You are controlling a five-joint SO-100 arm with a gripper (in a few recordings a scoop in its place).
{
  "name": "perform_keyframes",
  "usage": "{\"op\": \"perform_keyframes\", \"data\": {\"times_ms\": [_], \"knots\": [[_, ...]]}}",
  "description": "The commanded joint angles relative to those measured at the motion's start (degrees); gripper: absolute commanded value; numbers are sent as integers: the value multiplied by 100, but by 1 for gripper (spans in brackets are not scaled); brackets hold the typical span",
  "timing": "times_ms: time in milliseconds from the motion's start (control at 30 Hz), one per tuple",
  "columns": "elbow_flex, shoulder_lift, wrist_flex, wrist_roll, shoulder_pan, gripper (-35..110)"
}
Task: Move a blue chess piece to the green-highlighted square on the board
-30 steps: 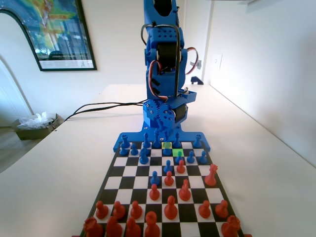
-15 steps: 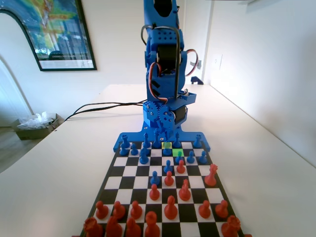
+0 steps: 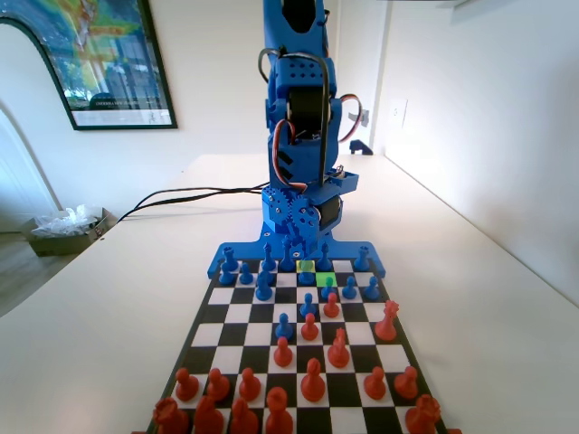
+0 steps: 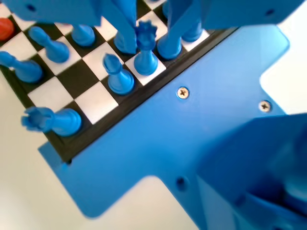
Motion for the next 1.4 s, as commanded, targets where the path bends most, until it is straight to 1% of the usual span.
{"op": "perform_keyframes", "data": {"times_ms": [0,200,433,967,1367], "knots": [[9,97,9,-53,-88,8],[-35,97,0,-35,-97,1],[-105,114,18,-44,-123,1],[-958,1028,1512,308,-527,1],[-1389,1125,1617,545,-800,1]]}}
